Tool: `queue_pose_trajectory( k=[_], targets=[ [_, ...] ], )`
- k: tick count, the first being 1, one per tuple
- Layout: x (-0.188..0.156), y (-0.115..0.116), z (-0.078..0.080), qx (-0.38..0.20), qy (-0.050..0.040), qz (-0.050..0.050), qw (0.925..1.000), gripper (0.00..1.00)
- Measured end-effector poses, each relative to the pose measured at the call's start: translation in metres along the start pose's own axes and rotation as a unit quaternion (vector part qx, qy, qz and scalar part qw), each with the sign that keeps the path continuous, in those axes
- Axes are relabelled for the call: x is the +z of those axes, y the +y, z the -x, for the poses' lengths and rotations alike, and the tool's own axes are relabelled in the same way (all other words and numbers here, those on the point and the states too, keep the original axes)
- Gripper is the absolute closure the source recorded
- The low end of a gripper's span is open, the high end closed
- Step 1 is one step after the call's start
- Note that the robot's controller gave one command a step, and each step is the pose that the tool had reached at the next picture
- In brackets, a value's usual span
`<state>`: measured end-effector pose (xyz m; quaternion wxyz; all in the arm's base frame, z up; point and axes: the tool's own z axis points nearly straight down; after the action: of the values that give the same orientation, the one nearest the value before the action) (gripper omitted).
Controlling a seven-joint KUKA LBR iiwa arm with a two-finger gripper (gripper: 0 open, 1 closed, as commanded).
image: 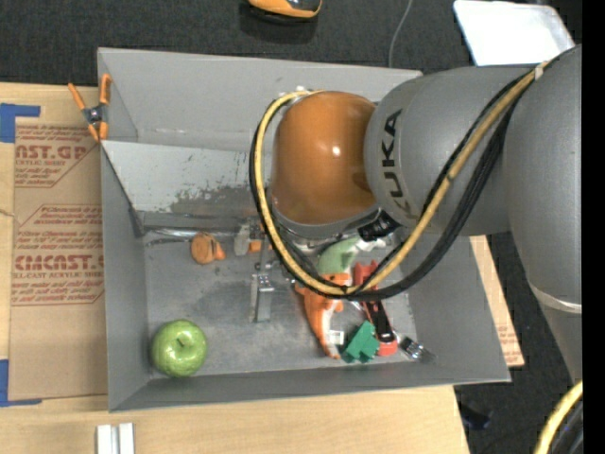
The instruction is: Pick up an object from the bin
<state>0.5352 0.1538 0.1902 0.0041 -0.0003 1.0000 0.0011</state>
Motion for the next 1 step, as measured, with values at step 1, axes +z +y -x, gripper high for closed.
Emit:
queue_pose_trajectory(
  k=[1],
  targets=[
    [-0.0065,-0.0021,0.0420,0.047,0.0004,0.002,0.9989,0.00]
  ],
)
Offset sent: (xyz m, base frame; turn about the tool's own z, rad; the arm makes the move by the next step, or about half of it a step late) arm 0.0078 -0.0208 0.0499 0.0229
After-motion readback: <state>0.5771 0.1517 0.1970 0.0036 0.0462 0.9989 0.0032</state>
